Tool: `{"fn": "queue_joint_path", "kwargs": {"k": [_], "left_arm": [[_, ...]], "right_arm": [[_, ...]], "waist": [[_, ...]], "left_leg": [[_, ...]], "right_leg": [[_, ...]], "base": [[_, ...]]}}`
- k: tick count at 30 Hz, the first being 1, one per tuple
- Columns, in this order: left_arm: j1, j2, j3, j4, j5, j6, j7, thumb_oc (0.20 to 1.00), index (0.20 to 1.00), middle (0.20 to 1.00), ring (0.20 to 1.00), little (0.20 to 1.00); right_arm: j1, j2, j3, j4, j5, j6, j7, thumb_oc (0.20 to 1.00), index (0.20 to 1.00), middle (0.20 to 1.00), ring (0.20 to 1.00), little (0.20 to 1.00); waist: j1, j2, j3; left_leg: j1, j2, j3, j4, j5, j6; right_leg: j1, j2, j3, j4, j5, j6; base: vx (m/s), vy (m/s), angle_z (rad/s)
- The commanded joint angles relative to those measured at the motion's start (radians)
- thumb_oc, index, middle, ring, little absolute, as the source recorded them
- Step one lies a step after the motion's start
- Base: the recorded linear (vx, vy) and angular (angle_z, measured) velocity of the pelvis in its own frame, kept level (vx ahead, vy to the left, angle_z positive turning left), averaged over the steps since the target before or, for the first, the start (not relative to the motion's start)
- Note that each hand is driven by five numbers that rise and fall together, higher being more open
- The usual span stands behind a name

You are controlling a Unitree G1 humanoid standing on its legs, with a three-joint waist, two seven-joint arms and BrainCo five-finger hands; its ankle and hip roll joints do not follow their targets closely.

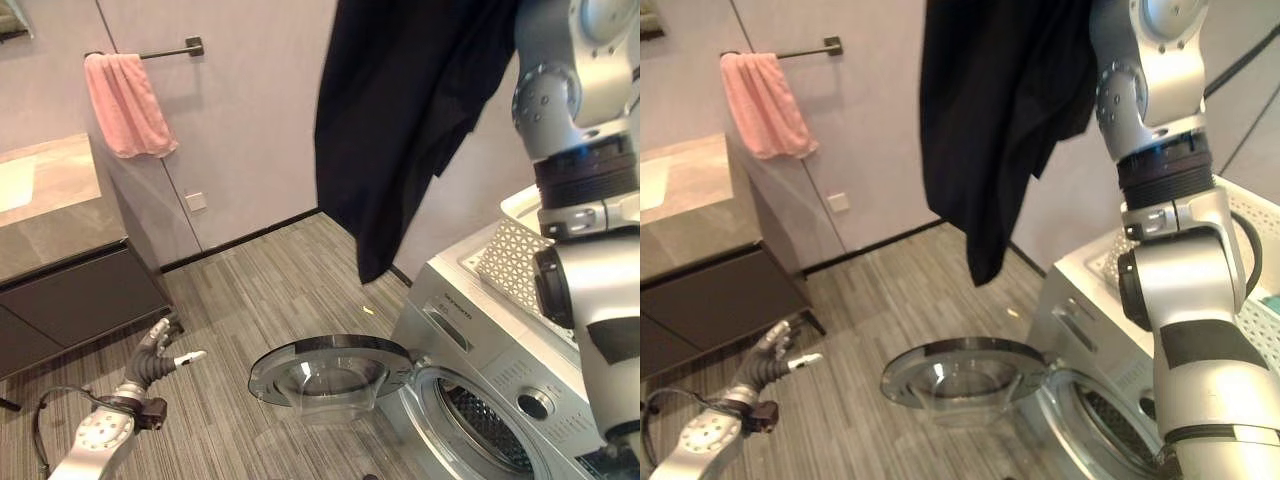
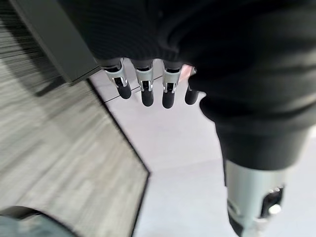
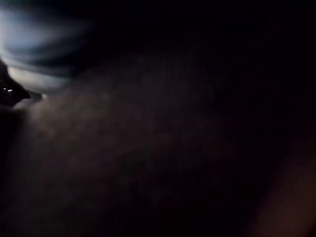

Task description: Grab the laundry basket,head to the washer,open it,put in the laundry and shut it.

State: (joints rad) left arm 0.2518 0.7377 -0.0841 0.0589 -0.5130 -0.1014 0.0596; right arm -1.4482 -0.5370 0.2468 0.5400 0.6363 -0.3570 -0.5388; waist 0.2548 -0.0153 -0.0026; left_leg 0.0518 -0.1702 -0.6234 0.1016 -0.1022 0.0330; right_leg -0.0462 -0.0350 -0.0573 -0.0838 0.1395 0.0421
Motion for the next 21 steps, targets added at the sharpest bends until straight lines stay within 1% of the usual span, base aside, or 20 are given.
{"fn": "queue_joint_path", "kwargs": {"k": [1,3,4,5,6,7,8,9,10,13,15,16,21], "left_arm": [[-0.096,0.068,0.007,-0.120,-0.090,-0.072,-0.023,1.000,1.000,1.000,1.000,1.000],[-0.114,0.074,-0.001,-0.139,-0.094,-0.075,-0.020,1.000,1.000,1.000,1.000,1.000],[-0.147,0.072,-0.013,-0.170,-0.105,-0.083,-0.014,1.000,1.000,1.000,1.000,1.000],[-0.196,0.058,-0.049,-0.170,-0.115,-0.086,-0.001,1.000,1.000,1.000,1.000,1.000],[-0.203,0.057,-0.054,-0.166,-0.115,-0.087,0.001,1.000,1.000,1.000,1.000,1.000],[-0.240,0.046,-0.079,-0.165,-0.121,-0.088,0.011,1.000,1.000,1.000,1.000,1.000],[-0.301,0.027,-0.107,-0.167,-0.120,-0.089,0.026,1.000,1.000,1.000,1.000,1.000],[-0.334,0.015,-0.122,-0.163,-0.120,-0.092,0.040,1.000,1.000,1.000,1.000,1.000],[-0.338,0.013,-0.125,-0.160,-0.120,-0.093,0.042,1.000,1.000,1.000,1.000,1.000],[-0.427,-0.017,-0.162,-0.186,-0.119,-0.100,0.073,1.000,1.000,1.000,1.000,1.000],[-0.463,-0.034,-0.175,-0.204,-0.129,-0.102,0.077,1.000,1.000,1.000,1.000,1.000],[-0.497,-0.049,-0.191,-0.217,-0.136,-0.103,0.083,1.000,1.000,1.000,1.000,1.000],[-0.585,-0.068,-0.226,-0.224,-0.120,-0.105,0.108,1.000,1.000,1.000,1.000,1.000]], "right_arm": [[-0.066,0.016,-0.017,0.024,0.046,-0.018,0.049,0.200,0.200,0.200,0.200,0.200],[-0.062,0.030,-0.016,0.037,0.052,-0.014,0.057,0.200,0.200,0.200,0.200,0.200],[-0.048,0.065,-0.014,0.054,0.066,-0.010,0.065,0.200,0.200,0.200,0.200,0.200],[-0.045,0.119,-0.011,0.064,0.083,-0.008,0.077,0.200,0.200,0.200,0.200,0.200],[-0.046,0.117,-0.011,0.064,0.083,-0.008,0.078,0.200,0.200,0.200,0.200,0.200],[-0.037,0.150,-0.006,0.073,0.094,-0.005,0.085,0.200,0.200,0.200,0.200,0.200],[-0.029,0.204,0.000,0.074,0.107,0.006,0.098,0.200,0.200,0.200,0.200,0.200],[-0.019,0.232,0.006,0.069,0.111,0.010,0.105,0.200,0.200,0.200,0.200,0.200],[-0.017,0.231,0.006,0.067,0.110,0.010,0.104,0.200,0.200,0.200,0.200,0.200],[0.006,0.292,0.027,0.043,0.100,0.028,0.116,0.200,0.200,0.200,0.200,0.200],[0.014,0.313,0.041,0.030,0.091,0.038,0.126,0.200,0.200,0.200,0.200,0.200],[0.026,0.342,0.047,0.026,0.096,0.042,0.137,0.200,0.200,0.200,0.200,0.200],[0.060,0.380,0.046,0.003,0.117,0.038,0.140,0.200,0.200,0.200,0.200,0.200]], "waist": [[-0.029,-0.018,-0.053],[-0.030,-0.017,-0.054],[-0.030,-0.017,-0.054],[-0.034,-0.017,-0.054],[-0.032,-0.017,-0.053],[-0.034,-0.016,-0.053],[-0.036,-0.017,-0.051],[-0.036,-0.017,-0.049],[-0.035,-0.016,-0.049],[-0.036,-0.019,-0.048],[-0.033,-0.020,-0.047],[-0.034,-0.024,-0.049],[-0.032,-0.027,-0.050]], "left_leg": [[0.030,0.028,0.016,-0.082,0.018,0.009],[0.029,0.028,0.012,-0.082,0.019,0.008],[0.029,0.028,0.010,-0.080,0.019,0.007],[0.030,0.030,0.010,-0.080,0.018,0.006],[0.031,0.030,0.009,-0.080,0.018,0.006],[0.031,0.031,0.010,-0.078,0.017,0.005],[0.032,0.031,0.011,-0.077,0.016,0.006],[0.033,0.031,0.012,-0.075,0.016,0.005],[0.033,0.031,0.012,-0.075,0.016,0.005],[0.031,0.030,0.010,-0.070,0.015,0.005],[0.030,0.030,0.012,-0.069,0.015,0.005],[0.030,0.031,0.013,-0.068,0.014,0.005],[0.030,0.035,0.016,-0.071,0.015,0.005]], "right_leg": [[0.013,-0.034,0.022,0.125,-0.144,0.060],[0.015,-0.034,0.019,0.127,-0.147,0.059],[0.015,-0.034,0.018,0.130,-0.149,0.058],[0.016,-0.033,0.020,0.134,-0.153,0.056],[0.016,-0.033,0.020,0.136,-0.154,0.056],[0.016,-0.032,0.021,0.140,-0.156,0.054],[0.017,-0.030,0.025,0.144,-0.159,0.052],[0.016,-0.029,0.027,0.146,-0.160,0.051],[0.016,-0.029,0.027,0.147,-0.160,0.051],[0.017,-0.027,0.027,0.148,-0.164,0.048],[0.020,-0.026,0.028,0.145,-0.164,0.047],[0.022,-0.024,0.032,0.142,-0.165,0.045],[0.027,-0.022,0.037,0.134,-0.165,0.041]], "base": [[0.01,-0.013,0.16],[0.01,-0.013,0.08],[0.02,-0.011,0.03],[0.00,0.000,0.00],[0.01,-0.009,0.03],[0.00,0.000,0.00],[0.00,0.000,0.00],[0.00,0.000,0.00],[0.00,0.000,0.00],[0.00,0.000,0.00],[0.00,0.000,0.00],[0.00,0.000,0.00],[0.00,0.000,0.00]]}}
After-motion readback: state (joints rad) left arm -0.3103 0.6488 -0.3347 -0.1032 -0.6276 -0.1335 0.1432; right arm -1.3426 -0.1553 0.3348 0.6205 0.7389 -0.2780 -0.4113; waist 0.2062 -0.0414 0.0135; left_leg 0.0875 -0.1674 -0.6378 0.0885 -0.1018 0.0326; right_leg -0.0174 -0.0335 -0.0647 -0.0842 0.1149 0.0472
